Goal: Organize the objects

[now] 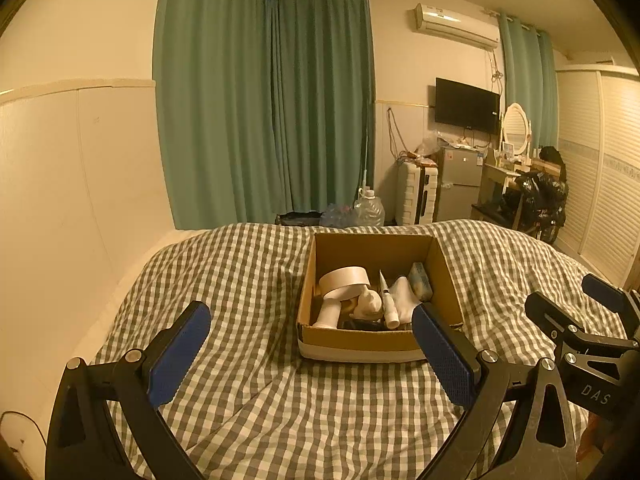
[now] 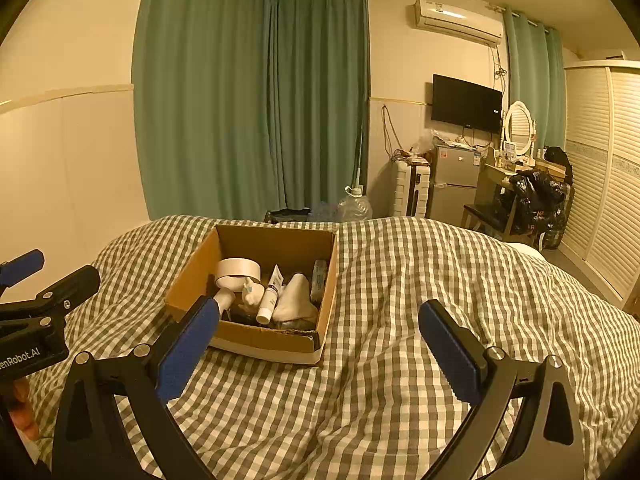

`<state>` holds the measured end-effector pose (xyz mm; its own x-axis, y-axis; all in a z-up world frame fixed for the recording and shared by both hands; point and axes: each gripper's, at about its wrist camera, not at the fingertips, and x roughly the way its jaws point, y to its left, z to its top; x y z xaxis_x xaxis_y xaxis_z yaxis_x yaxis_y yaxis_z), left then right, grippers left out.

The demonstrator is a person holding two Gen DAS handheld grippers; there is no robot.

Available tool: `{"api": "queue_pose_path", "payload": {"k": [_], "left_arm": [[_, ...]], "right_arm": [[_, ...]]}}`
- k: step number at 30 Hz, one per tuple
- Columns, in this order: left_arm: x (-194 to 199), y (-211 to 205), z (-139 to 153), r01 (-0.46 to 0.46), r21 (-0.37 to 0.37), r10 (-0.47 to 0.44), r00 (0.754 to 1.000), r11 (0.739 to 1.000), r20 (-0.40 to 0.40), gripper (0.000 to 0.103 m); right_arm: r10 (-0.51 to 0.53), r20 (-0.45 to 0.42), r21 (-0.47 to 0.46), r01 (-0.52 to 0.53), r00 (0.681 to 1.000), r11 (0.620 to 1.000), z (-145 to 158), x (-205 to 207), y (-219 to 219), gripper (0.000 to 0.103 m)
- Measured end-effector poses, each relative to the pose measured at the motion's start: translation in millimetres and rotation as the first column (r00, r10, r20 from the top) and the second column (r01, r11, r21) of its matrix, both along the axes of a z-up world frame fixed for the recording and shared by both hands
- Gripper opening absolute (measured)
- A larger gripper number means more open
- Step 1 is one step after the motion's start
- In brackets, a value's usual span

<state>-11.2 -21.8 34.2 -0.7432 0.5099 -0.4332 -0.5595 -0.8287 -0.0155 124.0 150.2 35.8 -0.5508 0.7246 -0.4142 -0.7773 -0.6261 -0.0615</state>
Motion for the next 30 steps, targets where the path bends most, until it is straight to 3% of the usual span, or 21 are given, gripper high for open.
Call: {"api": "queue_pose_path", "payload": {"k": [30], "left_arm": [[-2.5,3.8,-5.6,0.008,-0.019,-0.008,1.000,1.000,0.002,0.103]], "right_arm": [[-0.001,0.010,-0.007,0.001,1.000,1.000,-1.5,-3.6,-2.3,0.100]]}}
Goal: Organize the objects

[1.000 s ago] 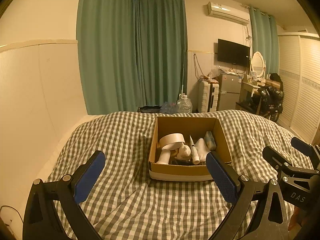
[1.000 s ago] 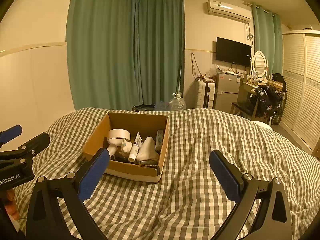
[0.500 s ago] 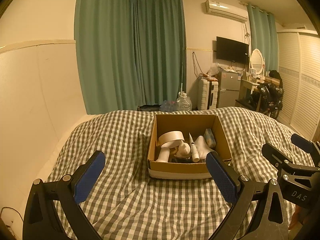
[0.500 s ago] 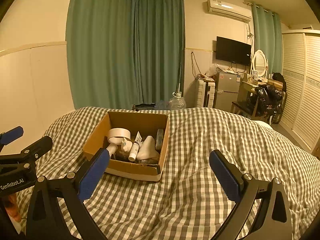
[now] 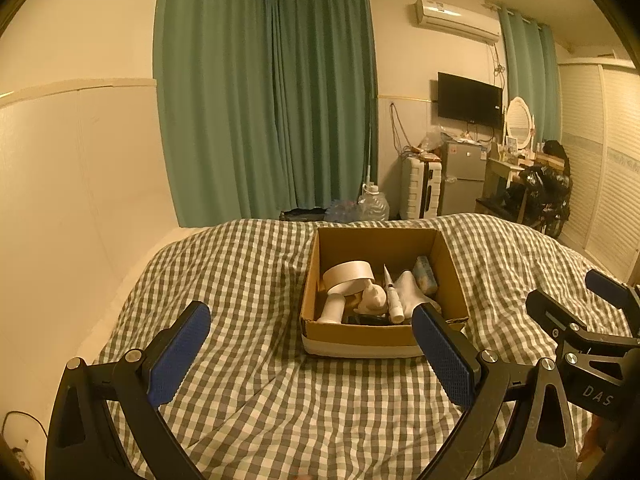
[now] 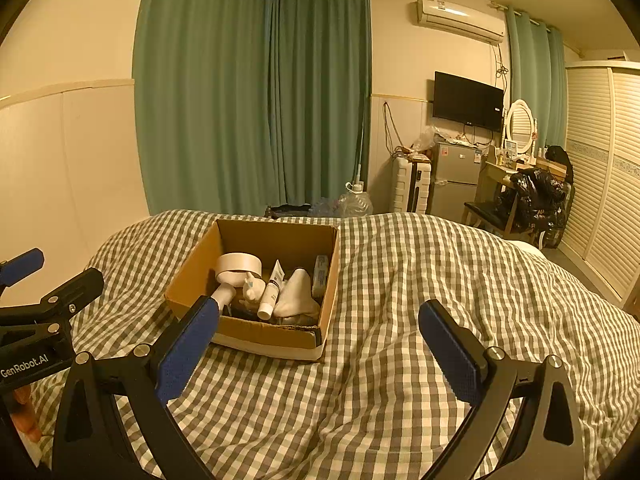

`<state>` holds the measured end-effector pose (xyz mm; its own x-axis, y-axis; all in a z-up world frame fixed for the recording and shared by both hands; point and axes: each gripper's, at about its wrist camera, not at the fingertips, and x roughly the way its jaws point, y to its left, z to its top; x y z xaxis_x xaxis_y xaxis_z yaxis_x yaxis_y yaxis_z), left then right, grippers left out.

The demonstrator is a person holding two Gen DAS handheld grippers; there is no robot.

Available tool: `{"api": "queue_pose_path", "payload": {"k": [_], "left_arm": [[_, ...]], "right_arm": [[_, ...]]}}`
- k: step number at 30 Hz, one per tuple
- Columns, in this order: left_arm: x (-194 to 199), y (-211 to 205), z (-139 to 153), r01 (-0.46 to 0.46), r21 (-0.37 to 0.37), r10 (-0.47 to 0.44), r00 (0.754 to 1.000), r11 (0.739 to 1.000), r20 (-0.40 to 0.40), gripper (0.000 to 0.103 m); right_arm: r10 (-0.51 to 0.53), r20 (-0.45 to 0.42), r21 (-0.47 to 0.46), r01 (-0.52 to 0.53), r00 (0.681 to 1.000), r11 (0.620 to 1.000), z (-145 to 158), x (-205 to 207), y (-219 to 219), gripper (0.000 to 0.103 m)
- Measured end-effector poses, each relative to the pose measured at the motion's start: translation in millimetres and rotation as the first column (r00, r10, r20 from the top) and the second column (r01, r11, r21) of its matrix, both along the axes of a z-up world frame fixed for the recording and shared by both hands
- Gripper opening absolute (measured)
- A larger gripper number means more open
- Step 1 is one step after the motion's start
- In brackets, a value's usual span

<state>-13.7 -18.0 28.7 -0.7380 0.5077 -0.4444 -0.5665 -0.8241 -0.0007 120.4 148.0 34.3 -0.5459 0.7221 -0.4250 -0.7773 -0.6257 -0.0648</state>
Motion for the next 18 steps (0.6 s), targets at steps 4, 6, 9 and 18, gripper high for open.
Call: {"api": "queue_pose_path", "payload": {"k": [4,6,9,18], "left_arm": [[0.1,0.0,0.0,0.000,-0.001,0.000,1.000,1.000,0.001,0.103],[0.2,-0.2,0.0,0.002,-0.002,-0.002,1.000,1.000,0.002,0.103],[0.5,-0.6,0.1,0.003,-0.003,-0.003,1.000,1.000,0.002,0.103],[-1.9,-0.6,-2.8,-0.001,-0.010,0.001,1.000,1.000,0.012,0.103]], "right_arm": [[-0.001,0.001,0.000,0.001,1.000,1.000,-0.2,-0.3,-0.2,0.100],[-0.001,0.001,0.001,0.001,1.000,1.000,-0.3,-0.2,-0.3,0.100],[-0.001,0.003,0.003,0.001,1.000,1.000,-0.4,0.8,-1.0,0.100],[0.003,0.007,0.002,-0.003,1.000,1.000,0.1,2.7,-1.8,0.100]]}}
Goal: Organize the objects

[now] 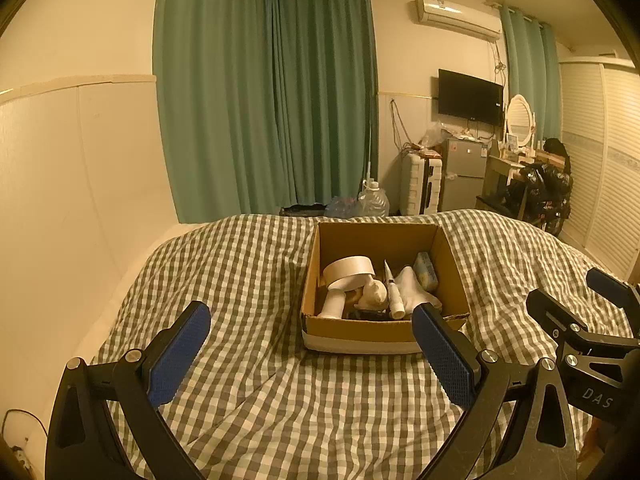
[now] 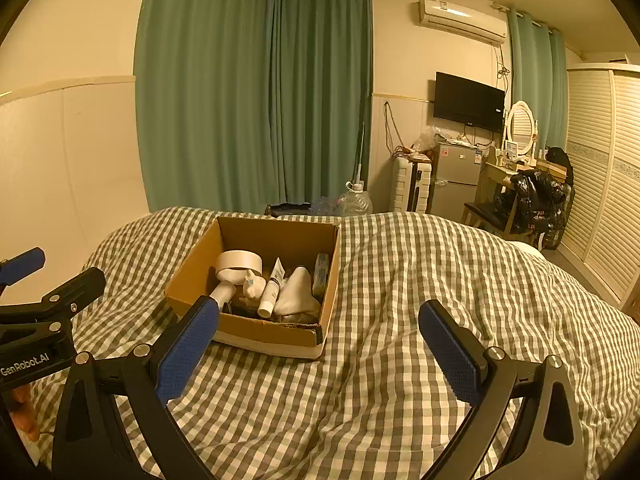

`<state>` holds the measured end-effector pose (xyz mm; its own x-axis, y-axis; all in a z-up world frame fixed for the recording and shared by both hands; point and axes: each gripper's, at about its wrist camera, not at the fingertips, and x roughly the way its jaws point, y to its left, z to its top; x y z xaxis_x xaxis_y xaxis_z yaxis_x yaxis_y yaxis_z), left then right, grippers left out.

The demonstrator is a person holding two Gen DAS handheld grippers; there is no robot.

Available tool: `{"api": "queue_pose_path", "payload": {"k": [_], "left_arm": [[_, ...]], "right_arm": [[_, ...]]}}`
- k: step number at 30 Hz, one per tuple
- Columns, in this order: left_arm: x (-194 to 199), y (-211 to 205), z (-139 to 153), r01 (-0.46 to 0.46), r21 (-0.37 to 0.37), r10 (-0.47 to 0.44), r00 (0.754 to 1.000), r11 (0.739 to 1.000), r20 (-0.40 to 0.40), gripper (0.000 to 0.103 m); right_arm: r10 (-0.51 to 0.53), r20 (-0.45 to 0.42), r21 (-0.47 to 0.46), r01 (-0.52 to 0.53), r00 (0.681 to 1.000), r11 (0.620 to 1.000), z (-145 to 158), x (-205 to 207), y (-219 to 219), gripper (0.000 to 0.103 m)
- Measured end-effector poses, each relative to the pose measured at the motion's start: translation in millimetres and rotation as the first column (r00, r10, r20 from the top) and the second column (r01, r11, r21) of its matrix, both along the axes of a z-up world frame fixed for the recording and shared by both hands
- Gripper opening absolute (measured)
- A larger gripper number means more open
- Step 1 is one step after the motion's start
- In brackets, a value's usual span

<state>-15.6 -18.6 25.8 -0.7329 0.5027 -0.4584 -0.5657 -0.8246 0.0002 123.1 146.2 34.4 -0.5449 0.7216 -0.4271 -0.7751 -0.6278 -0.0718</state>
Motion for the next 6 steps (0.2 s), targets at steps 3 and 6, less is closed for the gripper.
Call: {"api": "queue_pose_path", "payload": {"k": [3,6], "left_arm": [[0.6,-0.4,0.3,-0.003,-0.002,0.003,1.000,1.000,-0.001,0.103],[1.3,-0.6,0.3,-0.001,0.000,0.001,1.000,1.000,-0.003,0.103]], "right_arm": [[0.000,0.006,0.002,0.000,1.000,1.000,-0.5,-0.1,-0.2,0.100],[0.002,0.007,0.004,-0.002,1.000,1.000,-0.7,0.4,-0.5,0.100]]}}
